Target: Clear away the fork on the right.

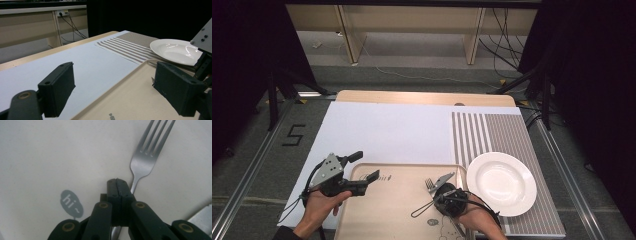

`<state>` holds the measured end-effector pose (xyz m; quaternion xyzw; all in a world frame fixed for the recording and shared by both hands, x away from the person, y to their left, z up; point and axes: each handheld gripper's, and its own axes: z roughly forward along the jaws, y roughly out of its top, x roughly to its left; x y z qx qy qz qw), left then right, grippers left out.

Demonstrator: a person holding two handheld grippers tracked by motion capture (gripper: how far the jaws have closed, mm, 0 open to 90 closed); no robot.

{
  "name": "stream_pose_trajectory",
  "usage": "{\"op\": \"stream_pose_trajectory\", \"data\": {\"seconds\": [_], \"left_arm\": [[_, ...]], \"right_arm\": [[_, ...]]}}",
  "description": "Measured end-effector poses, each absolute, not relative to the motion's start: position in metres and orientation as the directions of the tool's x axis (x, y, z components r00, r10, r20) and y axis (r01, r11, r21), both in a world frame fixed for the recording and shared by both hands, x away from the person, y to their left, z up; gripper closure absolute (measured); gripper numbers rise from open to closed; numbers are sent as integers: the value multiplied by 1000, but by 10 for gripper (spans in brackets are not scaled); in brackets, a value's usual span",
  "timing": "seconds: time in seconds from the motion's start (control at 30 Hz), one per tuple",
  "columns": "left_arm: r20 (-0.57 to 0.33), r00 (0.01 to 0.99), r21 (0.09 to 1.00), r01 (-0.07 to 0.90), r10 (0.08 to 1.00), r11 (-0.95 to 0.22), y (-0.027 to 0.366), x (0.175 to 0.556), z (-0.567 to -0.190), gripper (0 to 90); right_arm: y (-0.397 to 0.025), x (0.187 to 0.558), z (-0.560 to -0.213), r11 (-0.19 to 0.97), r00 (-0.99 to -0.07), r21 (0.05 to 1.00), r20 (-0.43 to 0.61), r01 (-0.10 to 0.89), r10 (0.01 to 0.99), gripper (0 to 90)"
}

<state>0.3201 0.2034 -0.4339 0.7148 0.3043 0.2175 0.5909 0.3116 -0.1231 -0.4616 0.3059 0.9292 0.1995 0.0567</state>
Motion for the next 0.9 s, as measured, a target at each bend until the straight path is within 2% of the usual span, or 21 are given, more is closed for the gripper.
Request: {"op": "stream_pose_trajectory", "data": {"seconds": [0.4, 0.9], "left_arm": [[-46, 723, 977, 176, 690, -119, 203, 320, -434, 162], [-43, 724, 977, 174, 689, -122, 202, 320, -434, 162]], "right_arm": [[-147, 321, -460, 703, -770, 387, 30, 597, 637, 900], [-157, 324, -459, 682, -752, 390, 44, 619, 658, 900]]}}
